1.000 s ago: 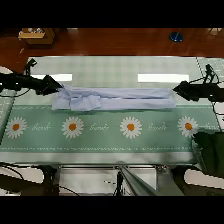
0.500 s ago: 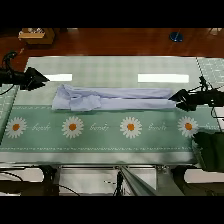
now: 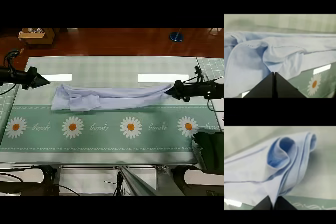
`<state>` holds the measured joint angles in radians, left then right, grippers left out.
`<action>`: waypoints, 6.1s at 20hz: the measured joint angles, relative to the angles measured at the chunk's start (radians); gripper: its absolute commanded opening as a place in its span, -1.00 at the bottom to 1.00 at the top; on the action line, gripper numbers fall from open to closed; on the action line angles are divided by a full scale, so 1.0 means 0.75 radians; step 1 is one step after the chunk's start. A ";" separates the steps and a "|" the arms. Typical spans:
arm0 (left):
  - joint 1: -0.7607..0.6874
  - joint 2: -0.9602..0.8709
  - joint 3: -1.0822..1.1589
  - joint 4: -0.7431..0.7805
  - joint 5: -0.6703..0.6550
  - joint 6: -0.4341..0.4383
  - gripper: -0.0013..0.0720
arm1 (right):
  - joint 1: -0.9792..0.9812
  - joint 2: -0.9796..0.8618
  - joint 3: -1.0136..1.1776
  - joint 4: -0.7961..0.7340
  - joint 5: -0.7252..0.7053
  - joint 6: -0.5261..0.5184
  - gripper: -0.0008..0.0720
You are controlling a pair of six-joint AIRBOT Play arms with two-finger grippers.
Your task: Fold the shirts.
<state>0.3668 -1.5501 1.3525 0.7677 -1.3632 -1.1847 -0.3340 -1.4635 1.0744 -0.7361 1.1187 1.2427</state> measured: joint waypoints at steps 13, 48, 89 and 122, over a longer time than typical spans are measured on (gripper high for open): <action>-0.670 -0.023 -0.002 -0.277 0.056 -0.044 -0.90 | -0.007 0.682 0.063 -0.336 0.375 0.158 -0.93; -0.828 0.137 0.001 -0.409 0.276 -0.060 -0.90 | 0.248 1.001 0.061 -0.296 0.357 0.359 -0.93; -0.116 0.602 -0.003 0.212 -0.199 -0.042 0.19 | 0.093 0.592 -0.697 -0.134 0.014 0.140 0.73; -0.116 0.585 -0.003 0.214 -0.183 -0.018 0.19 | -0.577 1.021 0.220 -0.788 0.546 0.428 -0.93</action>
<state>0.2794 -1.1114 1.3506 0.9279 -1.5002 -1.1984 -0.7670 -0.6979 1.2396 -1.3273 1.5280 1.5639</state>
